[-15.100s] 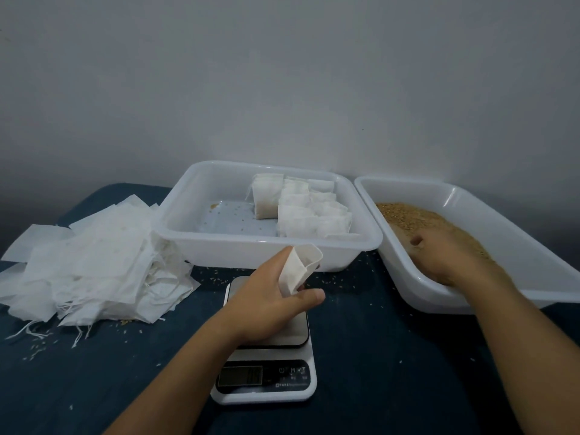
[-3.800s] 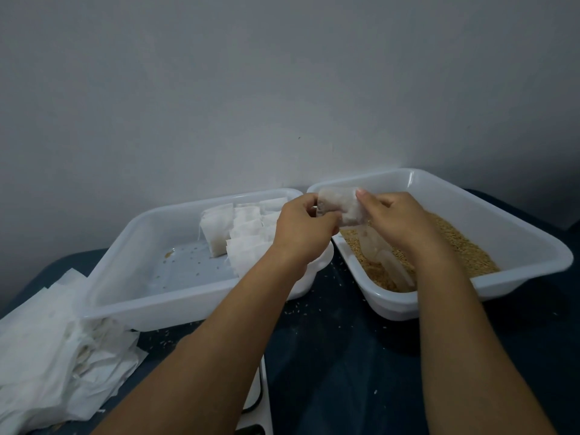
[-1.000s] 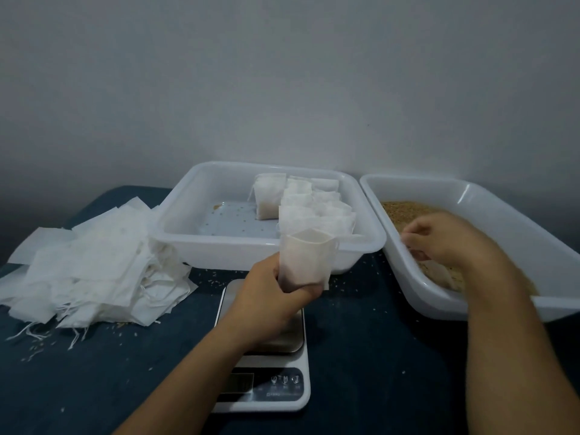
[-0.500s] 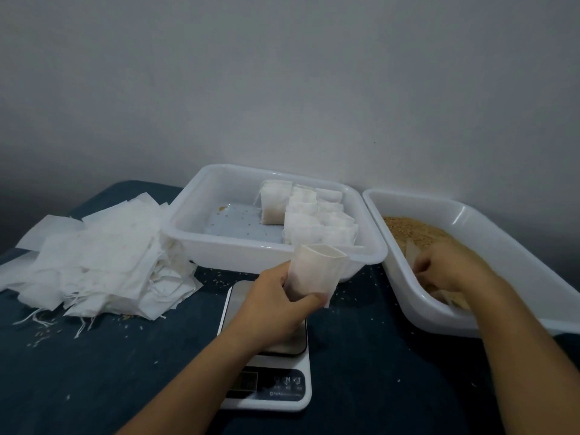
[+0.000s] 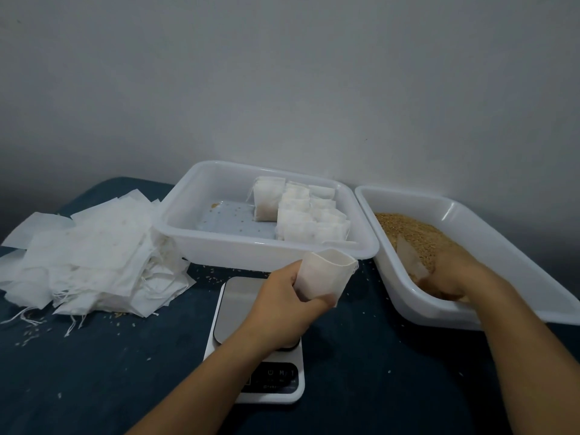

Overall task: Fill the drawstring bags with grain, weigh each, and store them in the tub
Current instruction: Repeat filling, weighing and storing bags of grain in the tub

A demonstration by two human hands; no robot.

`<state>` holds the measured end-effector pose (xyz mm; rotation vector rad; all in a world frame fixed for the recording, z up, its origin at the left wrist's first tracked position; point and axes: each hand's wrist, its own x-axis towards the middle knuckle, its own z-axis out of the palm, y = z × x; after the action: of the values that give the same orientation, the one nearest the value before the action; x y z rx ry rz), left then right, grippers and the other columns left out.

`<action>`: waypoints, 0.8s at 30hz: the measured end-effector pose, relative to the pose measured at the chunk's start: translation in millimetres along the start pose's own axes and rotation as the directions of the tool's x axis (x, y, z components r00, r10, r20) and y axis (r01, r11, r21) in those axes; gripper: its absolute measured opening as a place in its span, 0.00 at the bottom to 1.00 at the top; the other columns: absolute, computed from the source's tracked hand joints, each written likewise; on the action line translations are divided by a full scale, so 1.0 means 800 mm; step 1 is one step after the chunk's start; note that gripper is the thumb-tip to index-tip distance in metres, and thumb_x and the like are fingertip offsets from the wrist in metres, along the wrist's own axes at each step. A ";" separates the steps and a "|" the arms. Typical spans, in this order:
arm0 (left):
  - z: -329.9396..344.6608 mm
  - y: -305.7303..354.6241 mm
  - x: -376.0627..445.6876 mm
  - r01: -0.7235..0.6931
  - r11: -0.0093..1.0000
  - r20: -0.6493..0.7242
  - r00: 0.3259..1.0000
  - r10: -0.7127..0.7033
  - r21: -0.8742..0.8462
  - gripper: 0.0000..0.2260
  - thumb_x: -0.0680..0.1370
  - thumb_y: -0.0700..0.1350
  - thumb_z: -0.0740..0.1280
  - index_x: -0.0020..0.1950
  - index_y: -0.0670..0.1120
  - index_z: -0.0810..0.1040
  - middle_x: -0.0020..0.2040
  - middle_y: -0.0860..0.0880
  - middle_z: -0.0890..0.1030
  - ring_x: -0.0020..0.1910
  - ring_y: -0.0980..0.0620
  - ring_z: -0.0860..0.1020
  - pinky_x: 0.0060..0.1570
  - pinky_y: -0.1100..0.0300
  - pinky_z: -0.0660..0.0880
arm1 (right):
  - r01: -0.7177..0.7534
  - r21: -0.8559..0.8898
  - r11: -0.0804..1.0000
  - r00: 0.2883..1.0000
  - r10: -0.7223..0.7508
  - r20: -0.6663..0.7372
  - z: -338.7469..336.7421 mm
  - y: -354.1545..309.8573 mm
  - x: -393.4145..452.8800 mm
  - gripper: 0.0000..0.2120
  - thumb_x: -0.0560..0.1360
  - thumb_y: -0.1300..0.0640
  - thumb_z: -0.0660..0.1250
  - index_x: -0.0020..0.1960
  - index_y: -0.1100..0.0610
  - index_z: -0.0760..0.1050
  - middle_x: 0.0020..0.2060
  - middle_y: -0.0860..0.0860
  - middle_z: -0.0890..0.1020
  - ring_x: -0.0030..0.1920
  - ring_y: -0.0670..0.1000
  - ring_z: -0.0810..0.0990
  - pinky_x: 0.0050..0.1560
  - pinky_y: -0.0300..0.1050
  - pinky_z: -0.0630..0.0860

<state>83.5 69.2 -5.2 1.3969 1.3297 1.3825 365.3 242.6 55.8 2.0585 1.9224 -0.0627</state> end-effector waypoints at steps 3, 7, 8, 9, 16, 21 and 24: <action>0.005 0.001 0.000 0.022 1.000 -0.004 1.000 -0.022 -0.013 0.10 0.70 0.43 0.77 0.49 0.53 0.84 0.45 0.50 0.87 0.46 0.47 0.85 0.46 0.50 0.82 | -0.025 0.005 1.000 0.998 0.025 -0.053 -0.004 0.004 0.007 0.18 0.78 0.42 0.70 0.39 0.56 0.80 0.36 0.50 0.83 0.39 0.51 0.81 0.39 0.45 0.74; 0.004 0.001 -0.001 0.055 0.998 -0.002 0.998 -0.055 0.009 0.05 0.72 0.43 0.77 0.45 0.48 0.83 0.43 0.43 0.85 0.40 0.47 0.82 0.46 0.43 0.81 | -0.055 -0.029 0.998 0.994 0.052 -0.093 -0.023 0.020 0.007 0.26 0.82 0.36 0.61 0.43 0.57 0.80 0.34 0.50 0.82 0.38 0.51 0.81 0.40 0.46 0.75; 0.002 -0.001 -0.001 0.066 0.998 -0.006 0.998 -0.066 0.018 0.04 0.73 0.43 0.77 0.44 0.48 0.83 0.42 0.43 0.85 0.39 0.47 0.82 0.45 0.43 0.81 | -0.054 -0.030 0.998 0.994 0.051 -0.102 -0.029 0.025 0.004 0.28 0.81 0.33 0.60 0.47 0.58 0.80 0.36 0.50 0.82 0.39 0.50 0.81 0.42 0.46 0.76; 0.001 -0.003 0.000 0.076 0.997 -0.011 0.997 -0.076 0.022 0.04 0.73 0.44 0.77 0.43 0.48 0.83 0.42 0.42 0.85 0.39 0.47 0.82 0.44 0.43 0.81 | -0.054 -0.030 0.998 0.992 0.050 -0.113 -0.036 0.032 0.001 0.29 0.80 0.30 0.60 0.50 0.57 0.80 0.40 0.49 0.82 0.41 0.50 0.80 0.45 0.45 0.76; 0.003 -0.007 0.003 0.095 0.992 -0.014 0.995 -0.097 -0.081 0.06 0.73 0.45 0.74 0.48 0.45 0.85 0.43 0.43 0.86 0.45 0.39 0.85 0.52 0.39 0.83 | 0.030 -0.054 0.998 0.992 -0.037 -0.119 -0.056 0.031 -0.018 0.28 0.79 0.34 0.66 0.58 0.58 0.82 0.47 0.49 0.82 0.48 0.50 0.80 0.48 0.44 0.76; -0.002 -0.010 0.003 0.102 0.989 0.005 0.995 -0.102 -0.105 0.11 0.70 0.41 0.80 0.50 0.50 0.85 0.45 0.49 0.88 0.47 0.48 0.86 0.47 0.56 0.83 | 0.008 0.217 0.976 0.989 0.024 -0.143 -0.039 0.033 -0.024 0.35 0.76 0.29 0.68 0.67 0.58 0.80 0.64 0.56 0.82 0.60 0.58 0.80 0.59 0.52 0.77; -0.002 -0.010 0.005 0.075 0.993 -0.046 0.996 -0.079 -0.094 0.11 0.70 0.39 0.80 0.47 0.51 0.84 0.42 0.50 0.87 0.40 0.55 0.84 0.39 0.65 0.79 | -0.018 0.395 0.919 0.977 0.101 -0.190 -0.028 0.047 -0.033 0.29 0.76 0.33 0.70 0.60 0.57 0.83 0.54 0.55 0.84 0.54 0.57 0.81 0.51 0.50 0.77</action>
<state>79.9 73.9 -11.8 1.2449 1.3204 1.4170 395.1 221.5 91.4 2.4678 2.1052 -0.2470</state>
